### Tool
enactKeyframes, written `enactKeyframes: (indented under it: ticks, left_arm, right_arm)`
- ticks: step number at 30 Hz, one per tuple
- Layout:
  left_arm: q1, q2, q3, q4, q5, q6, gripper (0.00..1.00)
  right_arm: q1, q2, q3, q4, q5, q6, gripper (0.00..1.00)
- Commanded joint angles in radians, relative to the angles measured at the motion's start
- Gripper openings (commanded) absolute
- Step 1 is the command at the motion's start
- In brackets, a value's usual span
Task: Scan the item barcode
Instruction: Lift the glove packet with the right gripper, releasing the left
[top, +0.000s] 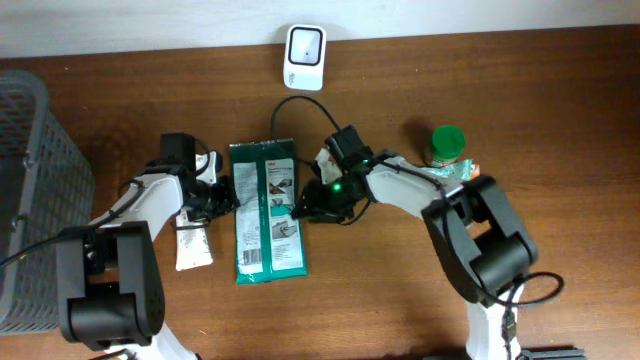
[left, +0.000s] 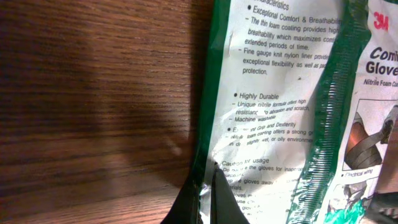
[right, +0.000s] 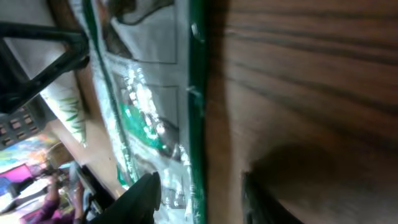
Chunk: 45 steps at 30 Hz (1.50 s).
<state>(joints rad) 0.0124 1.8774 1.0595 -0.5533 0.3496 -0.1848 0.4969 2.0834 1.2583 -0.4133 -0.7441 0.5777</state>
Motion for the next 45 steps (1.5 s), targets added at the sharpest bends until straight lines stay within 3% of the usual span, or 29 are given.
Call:
enactKeyframes:
  ticks: [1,7,12,17,20,22,25,30,35,41,44,45]
  left_arm:
    - [-0.01,0.041,-0.048,-0.019,-0.031,-0.013,0.0]
    - [-0.01,0.041,-0.048,-0.019,-0.031,-0.013,0.0]
    - [-0.01,0.041,-0.048,-0.018,-0.031,-0.013,0.0]
    - [-0.01,0.041,-0.048,-0.019,-0.031,-0.012,0.0]
    - [-0.01,0.041,-0.048,-0.019,-0.032,0.0,0.01]
    - [-0.01,0.041,-0.047,-0.012,-0.034,-0.001,0.09]
    - [-0.01,0.024,-0.018,-0.033,-0.031,0.0,0.1]
    - [-0.01,-0.078,0.06,-0.098,-0.031,0.003,0.12]
    - [-0.01,-0.198,0.084,-0.128,-0.032,0.003,0.2]
    - [-0.01,-0.214,0.084,-0.132,-0.034,0.003,0.25]
    - [-0.01,-0.214,0.084,-0.134,-0.035,0.003,0.46]
    - [-0.01,-0.214,0.084,-0.134,-0.035,0.003,0.59]
  right_arm:
    - [0.031,0.058,-0.008,0.06,-0.075,0.008,0.52]
    - [0.081,0.166,-0.008,0.282,-0.143,0.169,0.52]
    - [0.081,0.168,-0.008,0.433,-0.125,0.217,0.51]
    - [0.077,0.168,-0.008,0.433,-0.105,0.201,0.33]
    - [0.076,0.167,-0.007,0.433,-0.105,0.159,0.05]
    - [0.07,0.165,-0.007,0.433,-0.111,0.159,0.04]
    - [0.052,0.14,-0.007,0.423,-0.125,0.125,0.04]
    - [0.018,0.013,-0.007,0.355,-0.14,0.02,0.04]
    - [-0.088,-0.226,-0.007,0.182,-0.169,-0.113,0.04]
    - [-0.289,-0.511,-0.007,-0.106,-0.272,-0.25,0.04]
    - [-0.385,-0.608,-0.007,-0.206,-0.316,-0.299,0.04]
    - [-0.414,-0.634,-0.007,-0.225,-0.338,-0.313,0.04]
